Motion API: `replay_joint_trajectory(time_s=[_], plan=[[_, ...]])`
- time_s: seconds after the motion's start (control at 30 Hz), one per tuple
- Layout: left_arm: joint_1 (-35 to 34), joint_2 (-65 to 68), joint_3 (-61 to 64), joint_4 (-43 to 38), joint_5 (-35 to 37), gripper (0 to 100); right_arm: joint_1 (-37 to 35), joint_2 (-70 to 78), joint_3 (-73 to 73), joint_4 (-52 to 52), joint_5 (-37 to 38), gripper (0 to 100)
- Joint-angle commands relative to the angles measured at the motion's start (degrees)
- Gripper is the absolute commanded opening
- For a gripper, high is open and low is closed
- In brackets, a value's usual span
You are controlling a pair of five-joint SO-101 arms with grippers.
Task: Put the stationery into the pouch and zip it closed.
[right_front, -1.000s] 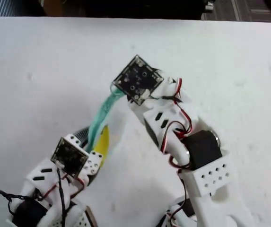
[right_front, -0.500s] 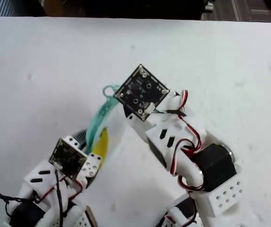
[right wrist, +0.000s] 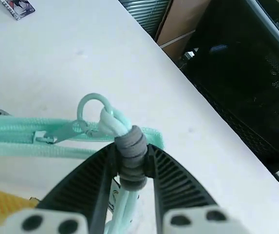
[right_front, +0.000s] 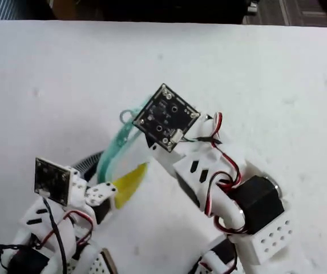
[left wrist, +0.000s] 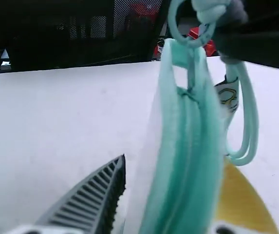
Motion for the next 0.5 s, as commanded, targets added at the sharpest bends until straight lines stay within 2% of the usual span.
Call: replay_joint_trajectory(time_s=[0.0,0.13,0.17,0.23,0.4,0.47], plan=[[-0.75,-0.04,-3.16,0.26,0.44,22,-0.31,-0.75,-2.64,0.04,-0.70,1.7],[-0.75,-0.04,-3.16,0.00,0.44,3,-0.13,-0.75,-2.64,-0.13,-0.70,1.7],[-0.75,-0.04,-3.25,-0.09,0.44,1,-0.13,-0.75,-2.64,-0.22,-0.70,1.7],[-0.75,-0.04,-3.25,0.18,0.44,4,-0.13,-0.75,-2.64,-1.10,-0.70,1.7],[-0.40,-0.04,-2.99,0.26,-3.16,2,2.86,0.48,-2.73,-7.25,-0.70,1.7],[1.80,-0.04,-2.81,0.70,-3.96,2,3.74,2.51,-2.81,-8.57,-0.70,1.7]])
